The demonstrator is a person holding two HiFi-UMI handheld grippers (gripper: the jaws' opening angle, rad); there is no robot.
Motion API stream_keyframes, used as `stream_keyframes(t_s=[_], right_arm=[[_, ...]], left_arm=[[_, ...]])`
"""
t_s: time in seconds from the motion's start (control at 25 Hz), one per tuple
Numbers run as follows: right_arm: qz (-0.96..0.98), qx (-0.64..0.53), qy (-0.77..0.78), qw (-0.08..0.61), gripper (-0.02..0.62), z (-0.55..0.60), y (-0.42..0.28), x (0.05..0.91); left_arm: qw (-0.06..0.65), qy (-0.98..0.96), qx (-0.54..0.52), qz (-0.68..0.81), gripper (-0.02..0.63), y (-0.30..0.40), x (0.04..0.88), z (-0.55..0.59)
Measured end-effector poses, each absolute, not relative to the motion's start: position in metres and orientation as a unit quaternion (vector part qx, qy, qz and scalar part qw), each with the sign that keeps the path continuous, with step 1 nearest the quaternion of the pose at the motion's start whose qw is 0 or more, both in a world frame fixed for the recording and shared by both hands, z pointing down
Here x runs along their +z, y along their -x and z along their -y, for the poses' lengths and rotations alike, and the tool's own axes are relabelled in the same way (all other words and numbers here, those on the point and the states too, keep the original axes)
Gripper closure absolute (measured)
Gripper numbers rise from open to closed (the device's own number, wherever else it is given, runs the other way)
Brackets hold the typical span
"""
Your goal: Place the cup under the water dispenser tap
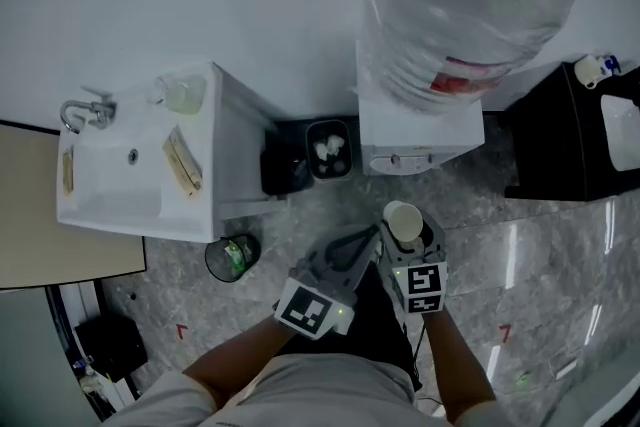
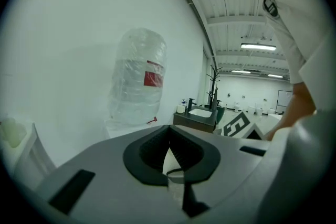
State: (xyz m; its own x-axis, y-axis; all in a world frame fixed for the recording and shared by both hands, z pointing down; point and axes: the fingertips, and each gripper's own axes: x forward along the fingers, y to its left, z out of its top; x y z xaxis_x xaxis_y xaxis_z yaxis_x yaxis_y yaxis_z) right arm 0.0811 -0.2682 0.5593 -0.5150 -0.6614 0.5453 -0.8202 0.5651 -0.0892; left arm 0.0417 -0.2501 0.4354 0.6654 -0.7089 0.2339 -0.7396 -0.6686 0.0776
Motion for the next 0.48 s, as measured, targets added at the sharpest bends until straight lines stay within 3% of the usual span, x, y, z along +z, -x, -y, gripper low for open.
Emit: stream_keyframes(t_s=[0.48], right_arm=[[0.822, 0.19, -0.441, 0.307, 0.325, 0.33, -0.073, 0.795]], left_arm=[[0.112, -0.91, 0.119, 0.381, 0.601, -0.02, 0.583, 0.304]])
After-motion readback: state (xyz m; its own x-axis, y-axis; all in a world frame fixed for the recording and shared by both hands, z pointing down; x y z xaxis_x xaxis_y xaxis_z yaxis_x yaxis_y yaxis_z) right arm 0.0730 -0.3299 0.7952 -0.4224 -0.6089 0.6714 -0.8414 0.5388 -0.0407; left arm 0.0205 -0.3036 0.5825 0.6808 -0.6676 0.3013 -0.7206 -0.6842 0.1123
